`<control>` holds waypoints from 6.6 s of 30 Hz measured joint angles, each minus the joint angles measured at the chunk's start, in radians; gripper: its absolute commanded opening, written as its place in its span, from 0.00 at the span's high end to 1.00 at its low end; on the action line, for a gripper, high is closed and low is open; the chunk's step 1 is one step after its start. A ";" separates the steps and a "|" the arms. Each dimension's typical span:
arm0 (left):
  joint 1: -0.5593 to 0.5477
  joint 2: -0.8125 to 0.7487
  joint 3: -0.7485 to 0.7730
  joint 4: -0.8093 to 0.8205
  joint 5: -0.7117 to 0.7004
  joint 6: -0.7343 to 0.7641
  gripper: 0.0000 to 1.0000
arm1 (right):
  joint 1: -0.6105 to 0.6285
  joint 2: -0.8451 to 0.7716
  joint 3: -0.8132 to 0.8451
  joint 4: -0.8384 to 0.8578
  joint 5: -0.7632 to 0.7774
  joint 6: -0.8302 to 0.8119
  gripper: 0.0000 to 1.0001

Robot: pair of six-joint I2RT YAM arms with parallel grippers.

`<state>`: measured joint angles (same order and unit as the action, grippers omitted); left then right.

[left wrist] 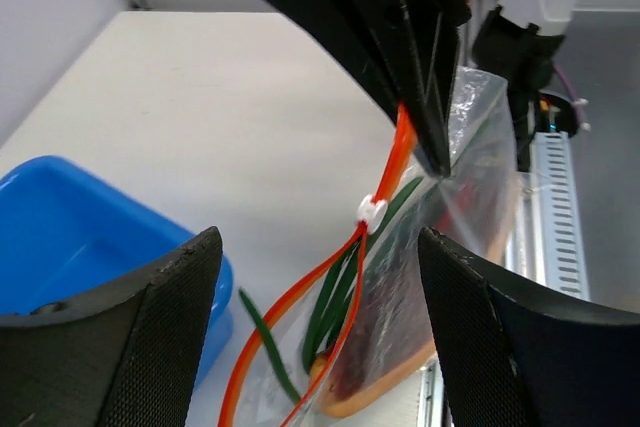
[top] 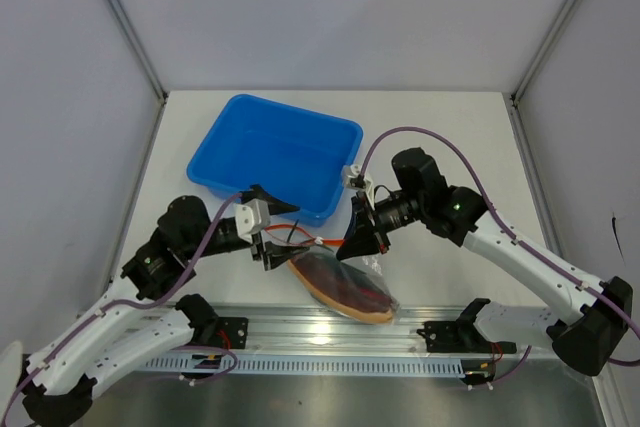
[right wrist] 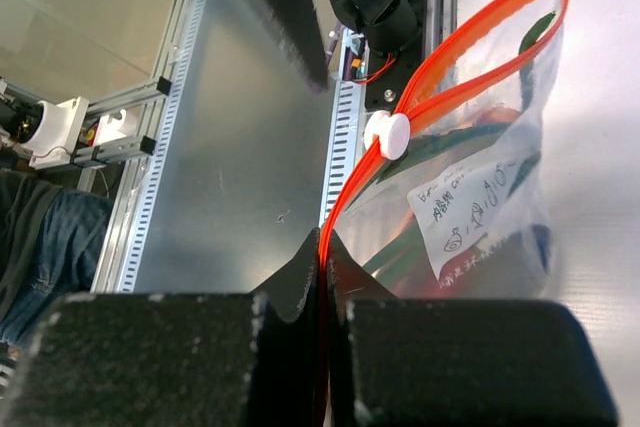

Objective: Place the food in the zip-top bag and seal the zipper
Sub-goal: Adjust the fake vegetable in the zipper food storage bag, then zip the zipper food storage bag at the center of the board, then adjust the fake vegetable in the zipper food storage bag.

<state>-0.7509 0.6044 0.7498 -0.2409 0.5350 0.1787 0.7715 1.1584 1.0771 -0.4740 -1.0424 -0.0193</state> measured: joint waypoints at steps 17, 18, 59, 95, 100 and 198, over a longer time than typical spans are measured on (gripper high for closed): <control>-0.002 0.208 0.098 -0.031 0.280 0.054 0.54 | 0.034 0.014 0.001 -0.031 -0.001 -0.008 1.00; -0.002 0.209 0.101 -0.039 0.288 0.058 0.57 | 0.034 0.014 0.001 -0.031 -0.001 -0.008 1.00; 0.014 0.180 0.140 -0.279 0.204 0.086 0.99 | -0.042 -0.206 -0.166 0.106 0.230 0.092 1.00; 0.024 0.291 0.309 -0.473 0.158 0.113 1.00 | 0.124 0.236 0.289 -0.316 0.311 -0.163 0.64; 0.020 0.292 0.309 -0.473 0.168 0.113 1.00 | 0.122 0.236 0.288 -0.312 0.315 -0.167 0.97; 0.124 0.100 0.146 -0.389 0.157 0.001 1.00 | 0.116 0.077 0.095 -0.164 0.350 -0.095 1.00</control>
<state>-0.6266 0.7040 0.8959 -0.6300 0.6918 0.1795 0.8871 1.2350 1.1725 -0.6384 -0.6926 -0.1146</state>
